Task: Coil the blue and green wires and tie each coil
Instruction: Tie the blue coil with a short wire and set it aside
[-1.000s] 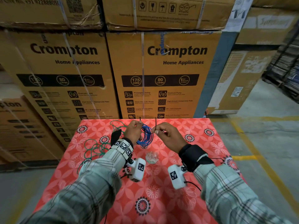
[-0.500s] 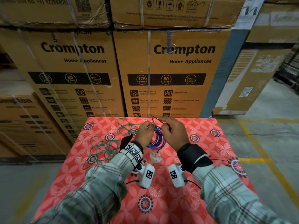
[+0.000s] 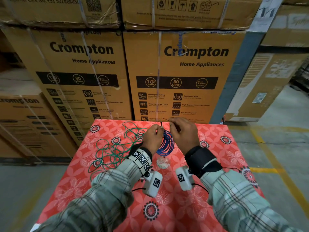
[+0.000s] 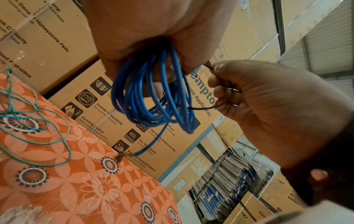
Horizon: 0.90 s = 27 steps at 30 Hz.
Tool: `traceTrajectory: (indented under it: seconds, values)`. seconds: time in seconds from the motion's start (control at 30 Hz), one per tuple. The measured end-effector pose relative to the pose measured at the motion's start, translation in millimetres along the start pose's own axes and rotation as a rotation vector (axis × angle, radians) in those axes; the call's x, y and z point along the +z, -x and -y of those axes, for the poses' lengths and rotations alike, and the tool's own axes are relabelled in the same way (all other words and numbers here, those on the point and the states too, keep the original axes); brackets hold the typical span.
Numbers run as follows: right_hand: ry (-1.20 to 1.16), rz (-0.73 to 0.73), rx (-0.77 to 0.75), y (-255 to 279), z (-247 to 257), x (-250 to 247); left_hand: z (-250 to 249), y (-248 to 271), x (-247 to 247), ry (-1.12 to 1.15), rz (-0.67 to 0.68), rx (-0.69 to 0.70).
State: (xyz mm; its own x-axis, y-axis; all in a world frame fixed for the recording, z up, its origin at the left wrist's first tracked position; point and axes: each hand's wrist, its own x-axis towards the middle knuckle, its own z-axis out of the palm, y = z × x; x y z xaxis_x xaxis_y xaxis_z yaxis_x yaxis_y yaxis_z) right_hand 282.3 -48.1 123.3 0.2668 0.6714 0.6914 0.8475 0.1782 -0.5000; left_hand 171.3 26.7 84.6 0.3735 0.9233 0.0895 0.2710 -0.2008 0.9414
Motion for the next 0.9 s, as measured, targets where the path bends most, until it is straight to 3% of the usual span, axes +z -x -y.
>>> traceTrajectory:
  seconds: [0.37,0.9]
  values:
    - [0.082,0.075,-0.027,3.8,0.9,-1.3,-2.5,-2.9,-0.1,-0.046,0.007,0.028]
    - [0.114,0.074,-0.01,5.1,-8.0,0.2,2.2,-6.9,4.3,-0.111,0.005,0.053]
